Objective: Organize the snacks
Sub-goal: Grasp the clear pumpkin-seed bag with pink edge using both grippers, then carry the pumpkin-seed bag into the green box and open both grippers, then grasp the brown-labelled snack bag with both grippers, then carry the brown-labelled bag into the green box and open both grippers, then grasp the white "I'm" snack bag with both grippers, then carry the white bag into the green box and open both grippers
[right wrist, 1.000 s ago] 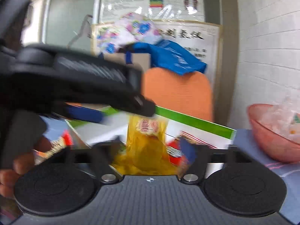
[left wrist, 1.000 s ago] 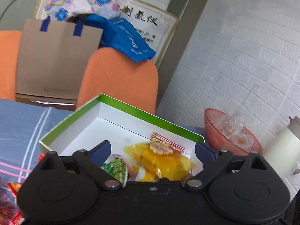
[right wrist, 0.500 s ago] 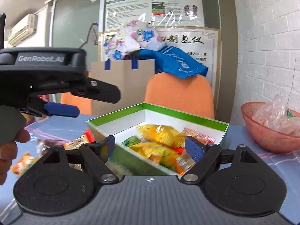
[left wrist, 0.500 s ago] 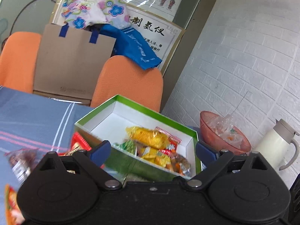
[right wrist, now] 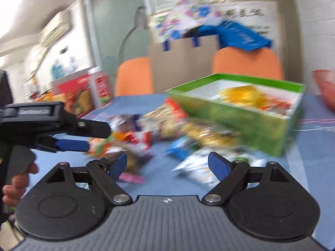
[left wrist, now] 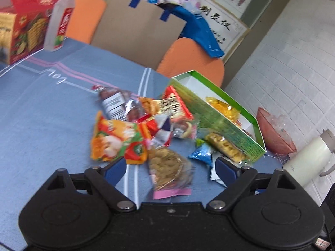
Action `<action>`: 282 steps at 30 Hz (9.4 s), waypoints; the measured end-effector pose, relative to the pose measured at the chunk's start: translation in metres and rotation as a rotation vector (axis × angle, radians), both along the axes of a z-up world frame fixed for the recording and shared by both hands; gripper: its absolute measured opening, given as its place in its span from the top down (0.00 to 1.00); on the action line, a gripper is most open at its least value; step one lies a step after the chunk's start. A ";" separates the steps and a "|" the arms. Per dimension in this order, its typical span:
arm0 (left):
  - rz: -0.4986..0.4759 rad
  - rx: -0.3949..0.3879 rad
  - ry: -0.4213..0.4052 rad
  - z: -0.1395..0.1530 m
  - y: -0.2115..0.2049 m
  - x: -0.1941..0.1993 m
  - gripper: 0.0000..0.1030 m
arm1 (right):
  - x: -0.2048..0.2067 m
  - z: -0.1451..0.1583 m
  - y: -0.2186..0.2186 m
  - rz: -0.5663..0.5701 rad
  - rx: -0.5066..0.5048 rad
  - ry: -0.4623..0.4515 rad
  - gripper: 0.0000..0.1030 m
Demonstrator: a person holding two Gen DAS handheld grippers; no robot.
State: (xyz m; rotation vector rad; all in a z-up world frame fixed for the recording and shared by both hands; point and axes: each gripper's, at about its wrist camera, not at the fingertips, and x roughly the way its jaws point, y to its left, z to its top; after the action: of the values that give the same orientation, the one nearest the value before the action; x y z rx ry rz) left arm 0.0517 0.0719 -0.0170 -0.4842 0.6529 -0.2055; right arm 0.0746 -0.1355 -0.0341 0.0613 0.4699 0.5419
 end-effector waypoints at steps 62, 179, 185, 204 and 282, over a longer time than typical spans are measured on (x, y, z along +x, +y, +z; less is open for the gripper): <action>-0.251 0.134 -0.175 0.051 -0.111 0.183 0.16 | 0.131 0.031 -0.025 -0.177 0.038 -0.178 0.52; -0.178 0.080 -0.176 0.047 -0.095 0.124 0.00 | 0.089 0.029 -0.083 -0.318 0.045 -0.115 0.09; -0.227 0.066 -0.126 0.045 -0.089 0.067 0.00 | 0.033 0.026 -0.079 -0.224 0.021 -0.081 0.00; -0.352 -0.104 0.114 -0.031 -0.085 0.004 0.13 | -0.033 -0.028 -0.056 -0.135 0.101 0.188 0.05; 0.041 0.040 -0.044 -0.006 0.006 0.007 0.00 | 0.020 0.006 -0.010 -0.056 0.026 -0.103 0.00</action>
State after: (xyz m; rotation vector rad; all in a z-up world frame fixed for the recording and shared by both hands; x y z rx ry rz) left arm 0.0592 0.0780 -0.0234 -0.4529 0.6023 -0.1635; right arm 0.0941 -0.1452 -0.0284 0.0705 0.3596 0.4935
